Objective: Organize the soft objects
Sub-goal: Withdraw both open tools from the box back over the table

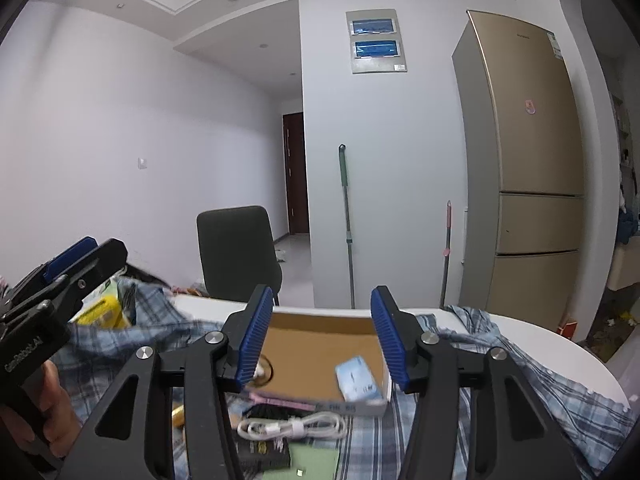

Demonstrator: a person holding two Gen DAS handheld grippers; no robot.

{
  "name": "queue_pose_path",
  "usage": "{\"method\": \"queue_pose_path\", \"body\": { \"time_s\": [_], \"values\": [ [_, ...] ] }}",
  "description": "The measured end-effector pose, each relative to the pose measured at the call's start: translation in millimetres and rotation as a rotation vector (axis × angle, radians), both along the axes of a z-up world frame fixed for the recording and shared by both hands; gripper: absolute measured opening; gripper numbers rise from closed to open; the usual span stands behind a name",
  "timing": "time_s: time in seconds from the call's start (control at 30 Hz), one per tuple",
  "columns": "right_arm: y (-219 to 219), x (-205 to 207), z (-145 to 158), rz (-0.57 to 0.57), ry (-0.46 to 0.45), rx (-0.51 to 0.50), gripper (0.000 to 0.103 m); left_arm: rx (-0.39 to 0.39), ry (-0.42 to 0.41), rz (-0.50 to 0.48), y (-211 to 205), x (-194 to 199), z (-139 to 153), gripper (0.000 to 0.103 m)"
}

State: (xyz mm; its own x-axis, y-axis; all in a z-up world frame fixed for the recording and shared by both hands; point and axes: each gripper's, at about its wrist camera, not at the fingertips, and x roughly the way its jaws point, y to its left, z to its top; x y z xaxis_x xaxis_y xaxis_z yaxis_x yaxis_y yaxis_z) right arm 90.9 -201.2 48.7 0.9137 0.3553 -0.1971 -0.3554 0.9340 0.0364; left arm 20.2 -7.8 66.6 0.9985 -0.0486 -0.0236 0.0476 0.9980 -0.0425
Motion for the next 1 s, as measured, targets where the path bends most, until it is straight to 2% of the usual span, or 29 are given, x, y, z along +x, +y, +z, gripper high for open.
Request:
{"method": "queue_pose_path", "body": {
  "time_s": [0.2, 0.3, 0.4, 0.57, 0.63, 0.73, 0.8, 0.9, 1.0],
  "values": [
    [2.9, -18.6, -26.6, -0.004, 0.036, -0.029, 0.052, 0.017, 0.050, -0.002, 0.3, -19.5, -29.0, 0.075],
    [5.5, -20.6, -42.0, 0.004, 0.069, -0.041, 0.052, 0.039, 0.062, 0.041, 0.7, -21.1, -45.4, 0.075],
    [6.7, -17.1, -59.6, -0.014, 0.069, -0.073, 0.052, 0.015, 0.096, 0.037, 8.3, -14.8, -55.0, 0.075],
    [9.8, -5.0, -72.0, -0.066, 0.131, -0.138, 0.052, 0.006, 0.156, 0.023, 10.2, -2.4, -63.2, 0.075],
    [10.0, 3.4, -77.3, -0.033, 0.205, -0.133, 0.052, 0.003, 0.203, -0.007, 9.4, 4.6, -65.3, 0.074],
    [9.5, 16.0, -88.1, -0.023, 0.303, -0.138, 0.053, 0.005, 0.321, -0.033, 6.4, 17.3, -68.4, 0.075],
    [9.5, 24.4, -95.6, 0.000, 0.384, -0.143, 0.061, -0.001, 0.384, -0.041, 6.1, 24.3, -73.0, 0.075],
    [14.3, 28.9, -110.1, 0.050, 0.497, -0.151, 0.066, -0.023, 0.432, -0.037, 9.4, 31.8, -79.5, 0.075],
    [22.5, 30.9, -123.8, 0.073, 0.563, -0.196, 0.069, -0.050, 0.494, -0.035, 13.5, 41.2, -88.9, 0.075]
  ]
}}
